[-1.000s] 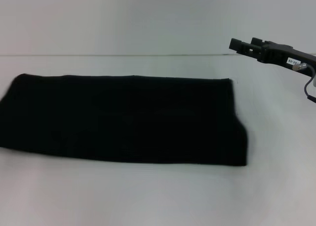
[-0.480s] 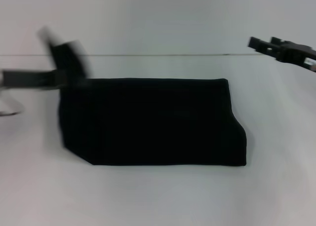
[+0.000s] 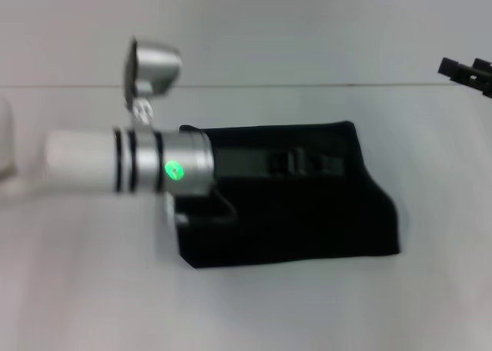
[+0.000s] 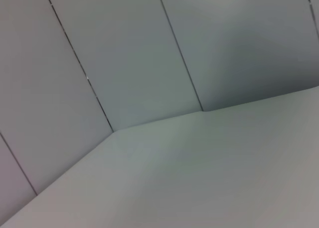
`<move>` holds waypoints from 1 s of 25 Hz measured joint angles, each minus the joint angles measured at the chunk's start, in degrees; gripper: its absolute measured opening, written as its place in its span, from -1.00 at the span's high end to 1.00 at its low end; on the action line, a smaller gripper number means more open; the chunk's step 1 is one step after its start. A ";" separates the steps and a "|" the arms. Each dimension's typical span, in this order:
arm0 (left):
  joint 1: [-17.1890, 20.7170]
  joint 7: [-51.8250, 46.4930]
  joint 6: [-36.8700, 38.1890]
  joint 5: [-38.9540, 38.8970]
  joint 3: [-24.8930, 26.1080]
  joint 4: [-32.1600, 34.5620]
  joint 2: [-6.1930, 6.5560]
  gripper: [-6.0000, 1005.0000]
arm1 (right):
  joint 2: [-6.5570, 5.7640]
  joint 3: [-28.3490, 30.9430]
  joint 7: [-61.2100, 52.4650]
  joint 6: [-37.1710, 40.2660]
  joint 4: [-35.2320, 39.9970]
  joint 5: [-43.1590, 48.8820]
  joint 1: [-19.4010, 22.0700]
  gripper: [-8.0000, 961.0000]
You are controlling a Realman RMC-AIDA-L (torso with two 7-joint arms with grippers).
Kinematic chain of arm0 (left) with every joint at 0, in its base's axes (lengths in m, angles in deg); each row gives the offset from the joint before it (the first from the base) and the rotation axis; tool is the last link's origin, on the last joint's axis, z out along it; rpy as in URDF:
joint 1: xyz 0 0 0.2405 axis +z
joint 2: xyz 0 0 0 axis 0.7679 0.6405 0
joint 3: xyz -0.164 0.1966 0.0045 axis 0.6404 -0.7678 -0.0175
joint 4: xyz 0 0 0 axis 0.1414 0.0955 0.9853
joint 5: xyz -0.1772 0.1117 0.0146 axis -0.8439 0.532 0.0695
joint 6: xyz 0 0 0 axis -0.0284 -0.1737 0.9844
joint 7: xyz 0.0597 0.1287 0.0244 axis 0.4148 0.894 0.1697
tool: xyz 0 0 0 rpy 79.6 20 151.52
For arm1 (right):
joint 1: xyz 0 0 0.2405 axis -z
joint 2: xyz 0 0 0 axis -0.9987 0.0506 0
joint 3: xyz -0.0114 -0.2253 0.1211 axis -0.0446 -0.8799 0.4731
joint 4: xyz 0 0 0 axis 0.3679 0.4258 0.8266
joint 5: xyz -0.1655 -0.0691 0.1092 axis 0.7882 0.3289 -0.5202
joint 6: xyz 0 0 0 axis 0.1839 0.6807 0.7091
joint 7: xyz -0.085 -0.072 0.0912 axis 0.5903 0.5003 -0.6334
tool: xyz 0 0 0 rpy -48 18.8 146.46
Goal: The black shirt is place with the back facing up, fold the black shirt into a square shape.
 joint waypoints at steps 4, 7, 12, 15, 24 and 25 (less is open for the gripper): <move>1.99 10.91 -4.21 -8.40 0.45 -12.03 -0.10 0.82 | -0.51 -0.07 0.05 0.41 0.09 0.06 0.28 -0.88; 2.73 14.78 -4.72 -10.76 0.53 -15.20 -0.34 0.82 | -0.53 -0.37 0.06 0.54 0.06 0.17 0.32 -0.87; 2.11 15.76 -3.04 -11.12 0.53 -16.18 -0.29 0.64 | -0.54 -1.30 -1.10 1.47 -0.23 0.65 0.38 -0.85; 1.92 15.76 0.28 -11.17 0.52 -15.56 -0.09 0.39 | -1.41 -4.00 -5.82 2.39 -0.13 1.26 0.64 -0.84; 7.75 12.39 2.20 -11.26 0.34 -4.16 0.53 -0.31 | -4.34 -5.76 -17.66 9.10 0.02 9.04 -0.80 -0.82; 8.18 12.29 2.34 -11.30 0.40 -3.52 0.67 -0.37 | -4.58 -5.80 -18.66 10.05 -0.02 9.99 -1.18 -0.81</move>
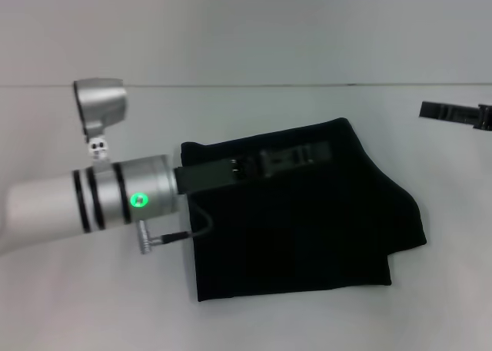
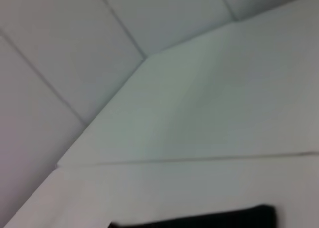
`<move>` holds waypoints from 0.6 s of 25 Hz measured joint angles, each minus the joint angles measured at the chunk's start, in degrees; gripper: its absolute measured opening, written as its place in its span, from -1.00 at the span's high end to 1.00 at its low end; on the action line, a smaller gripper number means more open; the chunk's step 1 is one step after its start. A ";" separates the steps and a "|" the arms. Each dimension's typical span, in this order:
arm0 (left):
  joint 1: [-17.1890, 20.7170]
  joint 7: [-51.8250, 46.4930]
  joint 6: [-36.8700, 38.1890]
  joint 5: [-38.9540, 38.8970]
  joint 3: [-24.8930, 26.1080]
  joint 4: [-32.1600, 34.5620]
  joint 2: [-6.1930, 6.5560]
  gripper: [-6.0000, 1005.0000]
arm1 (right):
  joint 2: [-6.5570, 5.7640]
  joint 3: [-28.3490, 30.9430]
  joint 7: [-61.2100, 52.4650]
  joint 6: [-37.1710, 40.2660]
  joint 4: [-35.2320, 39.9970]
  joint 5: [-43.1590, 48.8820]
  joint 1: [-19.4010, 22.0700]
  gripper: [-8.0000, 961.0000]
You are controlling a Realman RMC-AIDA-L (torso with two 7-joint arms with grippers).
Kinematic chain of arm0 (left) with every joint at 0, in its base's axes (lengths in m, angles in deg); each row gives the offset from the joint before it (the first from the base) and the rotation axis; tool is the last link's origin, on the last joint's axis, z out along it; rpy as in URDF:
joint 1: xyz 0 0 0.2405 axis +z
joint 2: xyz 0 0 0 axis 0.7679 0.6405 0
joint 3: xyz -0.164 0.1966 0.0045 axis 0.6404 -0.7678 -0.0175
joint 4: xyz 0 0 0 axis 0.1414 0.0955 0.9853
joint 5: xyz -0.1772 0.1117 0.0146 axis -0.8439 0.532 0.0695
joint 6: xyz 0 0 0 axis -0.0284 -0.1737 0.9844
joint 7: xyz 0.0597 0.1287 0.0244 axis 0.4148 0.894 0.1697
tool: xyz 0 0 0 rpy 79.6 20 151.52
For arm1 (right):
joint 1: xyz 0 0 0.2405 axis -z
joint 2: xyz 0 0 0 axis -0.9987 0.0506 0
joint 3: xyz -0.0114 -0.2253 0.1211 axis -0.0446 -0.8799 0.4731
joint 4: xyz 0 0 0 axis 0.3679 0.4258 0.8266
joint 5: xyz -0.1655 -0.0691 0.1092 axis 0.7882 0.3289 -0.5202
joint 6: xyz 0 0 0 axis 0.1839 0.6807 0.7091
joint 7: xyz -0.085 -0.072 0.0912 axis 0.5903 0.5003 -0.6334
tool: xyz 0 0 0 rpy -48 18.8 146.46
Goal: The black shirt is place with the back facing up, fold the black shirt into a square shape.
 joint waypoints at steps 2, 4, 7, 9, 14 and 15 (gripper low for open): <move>0.80 -0.01 0.35 -0.01 -0.19 1.09 0.57 -0.49 | -0.23 -0.05 -3.33 2.73 -0.32 3.42 -1.31 -0.81; 1.22 0.48 0.62 0.17 -0.55 1.67 1.19 -0.60 | -0.24 -0.08 -4.61 3.40 -0.47 4.81 -1.82 -0.80; 2.17 2.23 0.88 0.94 -2.26 3.26 1.96 -0.76 | 0.10 -0.73 -8.12 4.19 -0.98 8.45 -3.23 -0.79; 3.26 3.31 0.91 1.45 -5.05 5.96 2.06 -0.86 | 0.48 -1.95 -9.99 4.18 -1.82 9.95 -4.07 -0.78; 6.04 6.86 2.13 1.97 -11.44 11.85 2.08 -0.90 | 0.99 -5.33 -12.91 1.96 -5.55 10.50 -5.66 -0.77; 6.67 7.46 2.33 1.99 -12.77 13.03 2.09 -0.91 | 1.19 -5.90 -13.35 1.07 -6.22 10.51 -5.91 -0.77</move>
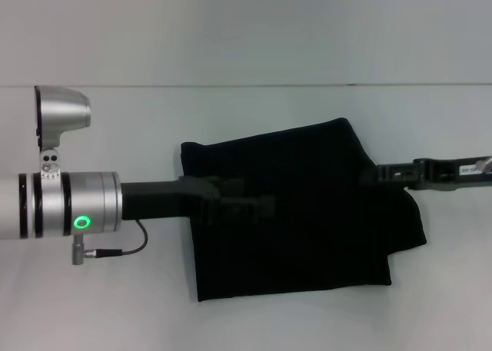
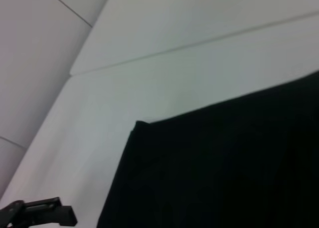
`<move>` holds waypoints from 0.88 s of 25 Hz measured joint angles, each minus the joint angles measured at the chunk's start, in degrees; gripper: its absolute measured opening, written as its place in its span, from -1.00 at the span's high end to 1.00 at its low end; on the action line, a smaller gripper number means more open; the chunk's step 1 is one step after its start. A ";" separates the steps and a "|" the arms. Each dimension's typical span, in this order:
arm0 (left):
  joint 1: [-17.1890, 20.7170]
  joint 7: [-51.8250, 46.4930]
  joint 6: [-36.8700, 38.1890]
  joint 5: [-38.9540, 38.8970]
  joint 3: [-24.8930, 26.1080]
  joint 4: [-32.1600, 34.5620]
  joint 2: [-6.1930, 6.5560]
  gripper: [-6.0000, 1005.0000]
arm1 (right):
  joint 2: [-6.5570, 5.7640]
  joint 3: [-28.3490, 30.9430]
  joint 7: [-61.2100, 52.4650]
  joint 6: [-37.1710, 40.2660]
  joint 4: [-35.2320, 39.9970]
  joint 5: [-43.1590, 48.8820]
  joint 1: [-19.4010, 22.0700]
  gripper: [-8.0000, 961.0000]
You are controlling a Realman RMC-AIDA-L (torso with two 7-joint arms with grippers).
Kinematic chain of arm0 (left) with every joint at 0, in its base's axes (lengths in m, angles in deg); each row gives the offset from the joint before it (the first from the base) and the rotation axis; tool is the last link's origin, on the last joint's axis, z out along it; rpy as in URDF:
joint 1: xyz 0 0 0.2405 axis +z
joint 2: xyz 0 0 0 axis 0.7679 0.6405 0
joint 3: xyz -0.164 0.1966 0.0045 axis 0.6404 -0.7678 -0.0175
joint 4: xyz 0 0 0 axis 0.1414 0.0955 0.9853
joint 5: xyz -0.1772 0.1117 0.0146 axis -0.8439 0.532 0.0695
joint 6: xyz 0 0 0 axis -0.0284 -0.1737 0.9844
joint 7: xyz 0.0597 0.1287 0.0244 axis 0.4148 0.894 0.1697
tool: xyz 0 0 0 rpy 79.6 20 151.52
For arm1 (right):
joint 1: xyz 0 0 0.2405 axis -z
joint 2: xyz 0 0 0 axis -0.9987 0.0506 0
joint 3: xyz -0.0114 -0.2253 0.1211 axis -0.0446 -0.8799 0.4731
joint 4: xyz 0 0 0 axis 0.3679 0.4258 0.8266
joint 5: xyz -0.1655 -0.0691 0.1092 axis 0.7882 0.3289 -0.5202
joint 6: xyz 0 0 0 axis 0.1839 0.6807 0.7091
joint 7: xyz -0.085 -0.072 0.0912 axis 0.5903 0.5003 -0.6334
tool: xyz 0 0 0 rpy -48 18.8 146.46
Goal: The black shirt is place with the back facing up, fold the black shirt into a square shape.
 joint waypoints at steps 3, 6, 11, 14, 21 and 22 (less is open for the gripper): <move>0.91 0.93 0.12 0.14 -2.40 2.13 0.01 -0.90 | 0.76 -1.49 -0.76 -2.76 -1.88 0.05 -0.55 -0.76; 1.21 2.51 0.24 0.35 -3.39 3.00 0.01 -0.89 | 2.13 -2.50 -0.95 -5.55 -2.79 0.08 -0.84 -0.75; 0.84 3.03 -0.13 1.33 -3.70 3.21 0.17 -0.89 | 2.83 -2.65 -1.08 -6.68 -2.85 0.10 -0.93 -0.73; 0.69 3.05 -0.17 1.37 -3.77 3.28 0.20 -0.89 | 2.97 -2.67 -1.28 -7.12 -2.87 0.12 -0.92 -0.72; 0.62 3.07 -0.32 1.33 -3.81 3.13 0.26 -0.89 | 2.69 -2.72 -1.34 -7.55 -2.79 0.16 -0.52 -0.70; 0.62 3.07 -0.34 1.27 -3.81 3.08 0.22 -0.89 | 2.61 -2.74 -1.34 -7.62 -2.79 0.16 -0.49 -0.70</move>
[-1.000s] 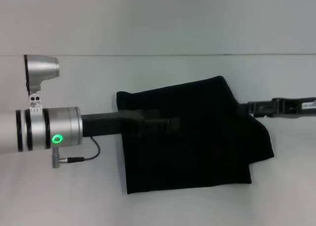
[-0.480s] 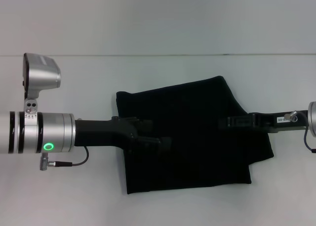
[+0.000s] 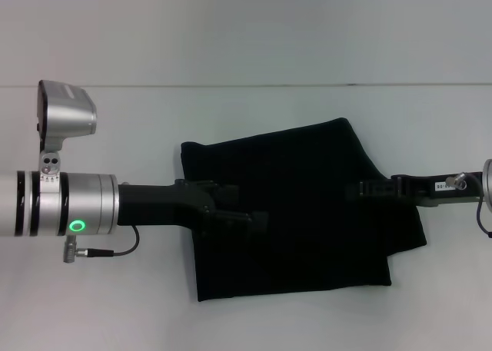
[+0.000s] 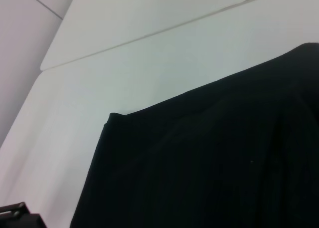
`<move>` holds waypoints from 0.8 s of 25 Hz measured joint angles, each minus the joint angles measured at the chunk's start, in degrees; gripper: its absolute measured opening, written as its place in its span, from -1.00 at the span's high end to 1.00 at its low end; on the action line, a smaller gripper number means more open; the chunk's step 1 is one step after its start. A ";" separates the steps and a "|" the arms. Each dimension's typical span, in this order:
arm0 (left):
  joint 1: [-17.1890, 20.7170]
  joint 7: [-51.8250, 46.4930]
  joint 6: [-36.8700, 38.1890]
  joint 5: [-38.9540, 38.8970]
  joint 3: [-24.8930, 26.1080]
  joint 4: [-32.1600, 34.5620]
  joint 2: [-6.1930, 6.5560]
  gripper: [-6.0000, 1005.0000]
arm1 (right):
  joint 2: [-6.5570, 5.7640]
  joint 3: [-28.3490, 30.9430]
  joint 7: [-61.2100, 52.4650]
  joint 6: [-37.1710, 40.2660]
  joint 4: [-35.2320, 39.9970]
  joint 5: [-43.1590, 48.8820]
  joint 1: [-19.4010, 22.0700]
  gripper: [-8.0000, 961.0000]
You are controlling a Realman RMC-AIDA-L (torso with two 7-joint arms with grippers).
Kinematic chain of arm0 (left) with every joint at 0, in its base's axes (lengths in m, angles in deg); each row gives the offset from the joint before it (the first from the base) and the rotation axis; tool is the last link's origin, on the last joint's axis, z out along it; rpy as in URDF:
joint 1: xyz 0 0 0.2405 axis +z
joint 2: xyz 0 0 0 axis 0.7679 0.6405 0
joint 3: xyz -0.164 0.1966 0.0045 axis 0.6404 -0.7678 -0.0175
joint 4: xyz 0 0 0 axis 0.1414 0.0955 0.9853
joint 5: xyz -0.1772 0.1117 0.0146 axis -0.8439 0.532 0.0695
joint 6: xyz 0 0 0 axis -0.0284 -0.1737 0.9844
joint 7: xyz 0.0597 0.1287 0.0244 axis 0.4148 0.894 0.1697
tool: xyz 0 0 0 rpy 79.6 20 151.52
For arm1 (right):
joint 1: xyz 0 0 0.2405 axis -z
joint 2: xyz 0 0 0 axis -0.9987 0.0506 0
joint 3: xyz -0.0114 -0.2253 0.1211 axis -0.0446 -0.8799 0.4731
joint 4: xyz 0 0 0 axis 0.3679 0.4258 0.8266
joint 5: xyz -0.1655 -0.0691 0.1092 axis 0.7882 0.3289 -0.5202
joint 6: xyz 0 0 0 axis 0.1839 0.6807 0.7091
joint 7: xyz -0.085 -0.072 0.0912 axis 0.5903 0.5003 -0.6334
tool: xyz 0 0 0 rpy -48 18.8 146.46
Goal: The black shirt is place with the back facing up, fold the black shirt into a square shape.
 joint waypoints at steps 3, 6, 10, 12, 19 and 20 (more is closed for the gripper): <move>0.00 0.01 -0.09 -0.17 0.00 -0.07 -0.10 -0.89 | -0.11 -0.11 0.00 -0.70 -0.08 0.11 0.10 -0.69; -0.06 0.02 -0.13 -0.16 0.00 -0.11 -0.20 -0.89 | -0.06 -0.20 0.00 -1.27 -0.09 0.31 0.13 -0.68; -0.30 0.02 -0.18 0.06 0.00 -0.20 -0.30 -0.89 | 0.23 -0.27 0.02 -1.44 -0.12 0.62 0.10 -0.67; -0.38 0.02 -0.32 0.01 0.00 -0.24 -0.31 -0.89 | 0.45 -0.27 0.12 -1.48 -0.12 0.65 -0.05 -0.66; -0.59 0.02 -1.08 0.09 0.00 -0.26 -0.31 -0.89 | 0.98 -0.27 0.49 -1.49 -0.12 0.66 -0.54 -0.64; -0.60 0.02 -1.21 0.08 0.01 -0.25 -0.31 -0.89 | 0.99 -0.27 0.52 -1.49 -0.12 0.66 -0.56 -0.64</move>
